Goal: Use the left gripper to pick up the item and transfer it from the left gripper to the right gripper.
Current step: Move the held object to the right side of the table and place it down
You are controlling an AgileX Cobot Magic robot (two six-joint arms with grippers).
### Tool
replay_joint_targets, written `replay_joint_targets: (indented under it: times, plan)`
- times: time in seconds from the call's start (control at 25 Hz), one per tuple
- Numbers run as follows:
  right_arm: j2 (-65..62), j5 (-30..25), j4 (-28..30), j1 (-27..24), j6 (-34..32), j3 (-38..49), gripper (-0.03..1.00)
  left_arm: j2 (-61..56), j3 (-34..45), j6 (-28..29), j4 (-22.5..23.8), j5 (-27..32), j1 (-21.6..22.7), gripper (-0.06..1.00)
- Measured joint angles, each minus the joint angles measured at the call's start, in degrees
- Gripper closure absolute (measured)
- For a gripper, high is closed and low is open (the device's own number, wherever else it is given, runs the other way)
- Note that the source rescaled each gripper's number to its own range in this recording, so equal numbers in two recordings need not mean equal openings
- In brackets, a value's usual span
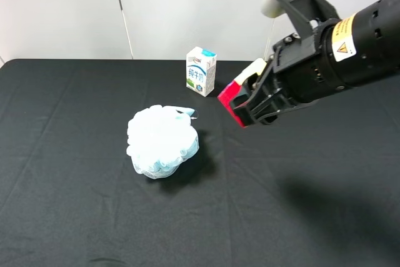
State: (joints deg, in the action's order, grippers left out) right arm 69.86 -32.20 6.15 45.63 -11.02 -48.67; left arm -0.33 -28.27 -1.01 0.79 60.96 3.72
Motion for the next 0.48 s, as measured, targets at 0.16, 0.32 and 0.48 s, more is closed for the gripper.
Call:
replay_joint_targets:
  times: [0.16, 0.32, 0.48]
  plan:
    - [0.0, -1.85, 0.0, -2.94, -0.17, 0.0, 0.97, 0.0, 0.0, 0.0, -0.06, 0.0, 0.0, 0.2]
    - [0.0, -2.73, -0.19, -5.07, -0.17, 0.0, 0.97, 0.0, 0.0, -0.04, -0.05, 0.07, 0.0, 0.2]
    - [0.0, -3.05, -0.25, -6.0, -0.17, 0.0, 0.97, 0.0, 0.0, -0.11, -0.05, 0.07, 0.0, 0.2]
